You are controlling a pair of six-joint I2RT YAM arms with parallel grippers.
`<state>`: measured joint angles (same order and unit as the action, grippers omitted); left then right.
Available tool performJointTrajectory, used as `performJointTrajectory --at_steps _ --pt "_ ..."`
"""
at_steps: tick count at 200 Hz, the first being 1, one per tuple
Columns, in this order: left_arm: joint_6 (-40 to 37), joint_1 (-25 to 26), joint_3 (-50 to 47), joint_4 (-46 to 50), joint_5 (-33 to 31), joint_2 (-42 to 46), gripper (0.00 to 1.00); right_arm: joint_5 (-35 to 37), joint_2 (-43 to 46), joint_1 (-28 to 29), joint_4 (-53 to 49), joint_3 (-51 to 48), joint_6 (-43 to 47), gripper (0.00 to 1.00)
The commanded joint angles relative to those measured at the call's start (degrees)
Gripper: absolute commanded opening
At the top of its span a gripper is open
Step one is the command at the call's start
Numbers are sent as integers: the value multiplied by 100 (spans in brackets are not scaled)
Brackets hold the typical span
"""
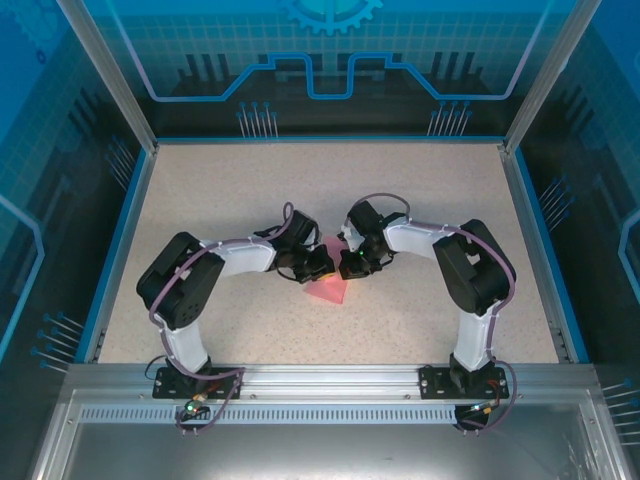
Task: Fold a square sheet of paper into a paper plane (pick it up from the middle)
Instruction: Fold the triangle a second time at the center of the table.
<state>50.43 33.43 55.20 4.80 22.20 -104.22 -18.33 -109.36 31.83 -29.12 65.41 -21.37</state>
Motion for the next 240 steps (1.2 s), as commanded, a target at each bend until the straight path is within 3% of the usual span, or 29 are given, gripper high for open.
performJointTrajectory --at_steps 1,31,83,136,182,240 --pt "-199 -24 138 238 -251 -152 9 567 -450 -31 -313 -115 119 5" --pt "-234 -37 105 280 -525 -221 10 682 -494 -33 -347 -141 120 5" --pt "-287 -229 139 486 -971 -321 21 973 -565 -28 -453 -147 177 5" --pt "-606 -619 493 780 -1067 -524 26 1095 -586 -37 -413 -179 168 4" --pt "-955 -955 674 862 -953 -533 27 1097 -578 -62 -392 -221 159 4" --pt "-1062 -829 393 469 -237 245 24 903 -472 -57 -322 -186 133 4"
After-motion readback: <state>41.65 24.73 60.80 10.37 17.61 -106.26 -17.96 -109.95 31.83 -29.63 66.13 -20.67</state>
